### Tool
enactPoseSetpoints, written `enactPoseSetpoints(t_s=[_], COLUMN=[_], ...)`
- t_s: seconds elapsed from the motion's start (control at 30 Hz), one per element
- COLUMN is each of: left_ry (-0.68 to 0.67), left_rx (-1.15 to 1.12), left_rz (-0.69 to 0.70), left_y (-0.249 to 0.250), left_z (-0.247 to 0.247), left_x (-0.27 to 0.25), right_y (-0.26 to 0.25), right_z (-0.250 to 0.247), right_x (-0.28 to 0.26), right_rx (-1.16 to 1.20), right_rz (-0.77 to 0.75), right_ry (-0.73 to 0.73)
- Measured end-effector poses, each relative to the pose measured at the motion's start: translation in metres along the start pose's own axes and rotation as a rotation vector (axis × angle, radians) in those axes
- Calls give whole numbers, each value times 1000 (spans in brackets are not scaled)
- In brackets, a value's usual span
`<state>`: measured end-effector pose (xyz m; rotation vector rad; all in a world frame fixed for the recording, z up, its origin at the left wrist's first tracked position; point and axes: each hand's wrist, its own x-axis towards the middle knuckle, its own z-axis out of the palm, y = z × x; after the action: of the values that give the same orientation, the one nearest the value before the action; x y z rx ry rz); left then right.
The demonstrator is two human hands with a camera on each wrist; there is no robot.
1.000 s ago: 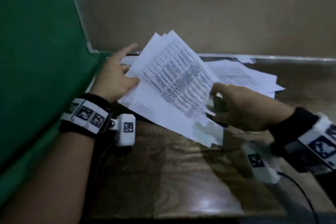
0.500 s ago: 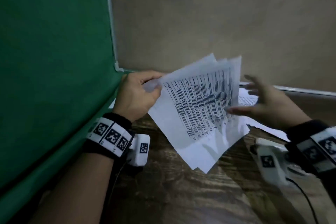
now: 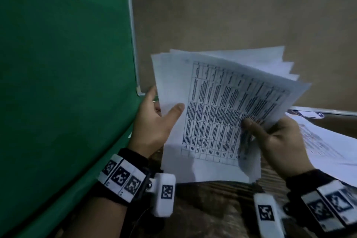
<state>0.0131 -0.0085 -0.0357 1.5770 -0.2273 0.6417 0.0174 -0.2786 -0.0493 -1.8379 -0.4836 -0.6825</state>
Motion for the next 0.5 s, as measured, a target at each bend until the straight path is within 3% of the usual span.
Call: enactPoseSetpoints(t_s=[0.1, 0.2, 0.4, 0.5], left_ry=[2, -14, -98, -105], left_rx=[49, 48, 97, 162], left_rz=[125, 226, 148, 68], left_y=[4, 7, 8, 8], left_z=[11, 20, 23, 23], left_x=[-9, -18, -22, -25], right_y=[-5, -4, -1, 6], right_z=[0, -3, -5, -3], right_x=[-3, -5, -8, -9], right_rx=[-79, 106, 237, 161], right_rz=[-158, -197, -131, -63], right_ry=[104, 166, 160, 133])
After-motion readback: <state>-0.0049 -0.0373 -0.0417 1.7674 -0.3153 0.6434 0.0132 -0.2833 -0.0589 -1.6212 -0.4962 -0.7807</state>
